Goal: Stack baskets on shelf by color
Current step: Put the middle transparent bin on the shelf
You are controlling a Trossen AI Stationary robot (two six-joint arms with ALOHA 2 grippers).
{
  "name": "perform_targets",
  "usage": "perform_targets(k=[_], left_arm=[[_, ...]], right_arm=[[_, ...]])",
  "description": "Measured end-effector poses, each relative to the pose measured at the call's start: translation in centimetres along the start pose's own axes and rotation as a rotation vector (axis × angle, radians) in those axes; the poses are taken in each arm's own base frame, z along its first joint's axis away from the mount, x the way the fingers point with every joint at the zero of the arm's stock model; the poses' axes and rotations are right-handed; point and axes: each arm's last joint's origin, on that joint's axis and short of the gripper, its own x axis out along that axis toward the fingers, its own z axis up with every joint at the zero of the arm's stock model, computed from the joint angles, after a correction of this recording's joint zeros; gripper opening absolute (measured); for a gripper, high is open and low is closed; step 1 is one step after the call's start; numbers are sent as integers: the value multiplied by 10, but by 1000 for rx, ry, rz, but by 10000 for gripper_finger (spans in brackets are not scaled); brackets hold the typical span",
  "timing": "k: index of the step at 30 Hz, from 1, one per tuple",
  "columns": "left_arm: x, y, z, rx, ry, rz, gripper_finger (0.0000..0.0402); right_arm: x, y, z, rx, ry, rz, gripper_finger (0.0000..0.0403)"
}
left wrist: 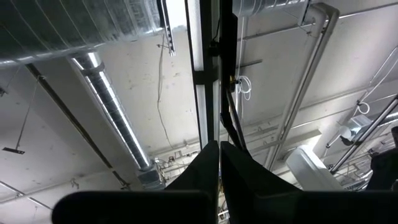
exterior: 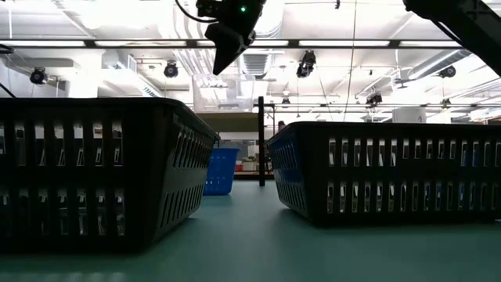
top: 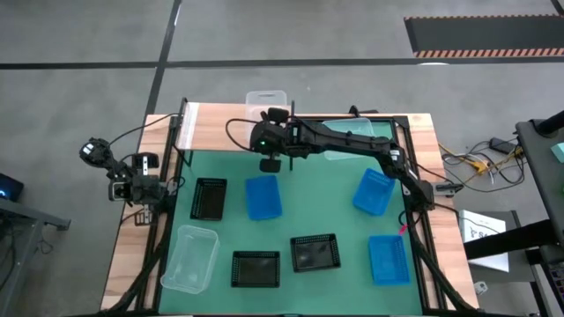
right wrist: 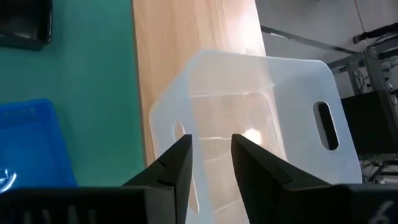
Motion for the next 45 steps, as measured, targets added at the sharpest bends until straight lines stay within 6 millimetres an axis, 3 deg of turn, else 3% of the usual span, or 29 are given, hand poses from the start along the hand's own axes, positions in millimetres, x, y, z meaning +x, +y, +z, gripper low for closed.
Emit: perform_targets(k=[5, 11, 16, 19, 25, 32, 38, 45], left_arm=[[0, 0, 0, 0, 0, 0, 0], [1, -3, -3, 1, 24, -22, 0], [7, -6, -6, 3, 51, -49, 0], [14, -10, -10, -8, 84, -78, 0], [35, -18, -18, -82, 170, -86, 0], [61, -24, -34, -111, 402, 117, 0], [81, -38, -61, -14, 702, 323, 0], [100, -59, -95, 151, 993, 518, 0]], right_arm=[[-18, 4, 4, 6, -41, 46, 102], [-72, 13, 9, 13, -156, 218, 86], [-121, 41, 7, -40, -227, 320, 64], [-141, 64, -1, -71, -249, 367, 50], [-162, 114, -28, -137, -345, 441, 25], [-180, 145, -81, -153, -450, 490, 10], [-184, 152, -126, -137, -528, 494, 9], [-184, 141, -158, -127, -672, 465, 9]])
